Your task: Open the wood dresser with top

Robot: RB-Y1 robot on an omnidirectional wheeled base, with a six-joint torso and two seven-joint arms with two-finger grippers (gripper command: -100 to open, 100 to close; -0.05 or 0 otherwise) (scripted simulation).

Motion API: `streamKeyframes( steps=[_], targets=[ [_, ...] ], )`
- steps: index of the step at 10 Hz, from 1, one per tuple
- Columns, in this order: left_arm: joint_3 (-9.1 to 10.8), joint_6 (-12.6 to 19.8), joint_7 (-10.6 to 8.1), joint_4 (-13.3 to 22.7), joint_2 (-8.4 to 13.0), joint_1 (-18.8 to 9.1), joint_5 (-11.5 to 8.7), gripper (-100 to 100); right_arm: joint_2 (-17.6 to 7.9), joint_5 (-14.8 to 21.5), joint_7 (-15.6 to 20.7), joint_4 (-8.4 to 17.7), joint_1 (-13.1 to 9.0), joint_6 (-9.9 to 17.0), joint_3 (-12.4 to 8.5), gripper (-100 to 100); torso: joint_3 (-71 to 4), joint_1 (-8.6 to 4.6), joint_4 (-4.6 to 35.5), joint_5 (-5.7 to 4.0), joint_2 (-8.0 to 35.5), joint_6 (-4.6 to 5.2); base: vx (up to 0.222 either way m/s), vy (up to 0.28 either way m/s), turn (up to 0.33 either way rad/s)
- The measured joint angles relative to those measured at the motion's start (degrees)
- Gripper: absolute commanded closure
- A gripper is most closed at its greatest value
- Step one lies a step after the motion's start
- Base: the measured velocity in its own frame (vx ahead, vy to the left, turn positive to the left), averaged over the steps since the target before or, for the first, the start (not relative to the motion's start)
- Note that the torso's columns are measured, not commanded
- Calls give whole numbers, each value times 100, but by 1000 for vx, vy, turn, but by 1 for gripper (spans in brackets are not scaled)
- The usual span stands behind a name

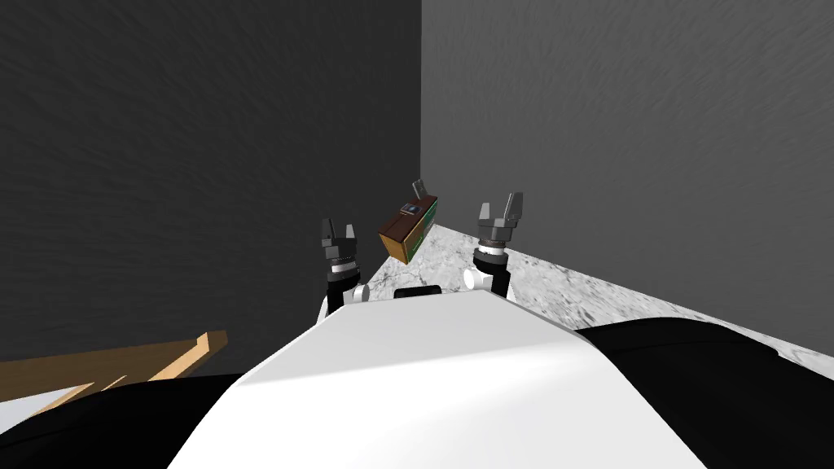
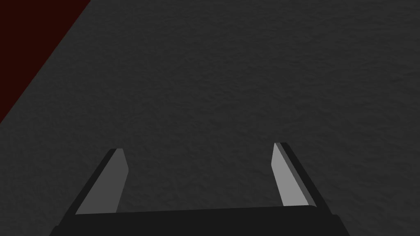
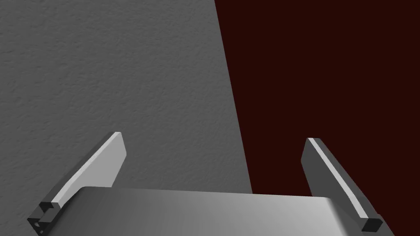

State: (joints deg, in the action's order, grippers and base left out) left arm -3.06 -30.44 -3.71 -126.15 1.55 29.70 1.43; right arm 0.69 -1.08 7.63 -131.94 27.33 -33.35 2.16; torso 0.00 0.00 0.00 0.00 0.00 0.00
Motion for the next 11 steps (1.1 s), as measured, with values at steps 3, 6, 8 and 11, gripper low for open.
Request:
streamKeyframes(
  steps=[3, 6, 8, 11],
  targets=[
    [0, 0, 0, -1, 0, 0, 0, 0, 0, 0, 0, -1, 0, 0, 0, 0, -2014, 0, 1006, 0, 1003, 0, 0, 0, 0],
    [0, 0, 0, -1, 0, 0, 0, 0, 0, 0, 0, -1, 0, 0, 0, 0, -4536, 0, 2268, 0, 2269, 0, 0, 0, 0],
    [0, -1, 0, -2, 0, 0, 0, 0, 0, 0, 0, -2, 0, 0, 0, 0, -6227, 0, 3114, 0, 3116, 0, 0, 0, 0],
    [21, 40, -48, 78, 133, 3, 1, -100, 0, 0, 0, 0, 0, 0, 0, 0, -8318, 1, 4147, 1, 4146, 3, 30, -2, -151]
  ],
)
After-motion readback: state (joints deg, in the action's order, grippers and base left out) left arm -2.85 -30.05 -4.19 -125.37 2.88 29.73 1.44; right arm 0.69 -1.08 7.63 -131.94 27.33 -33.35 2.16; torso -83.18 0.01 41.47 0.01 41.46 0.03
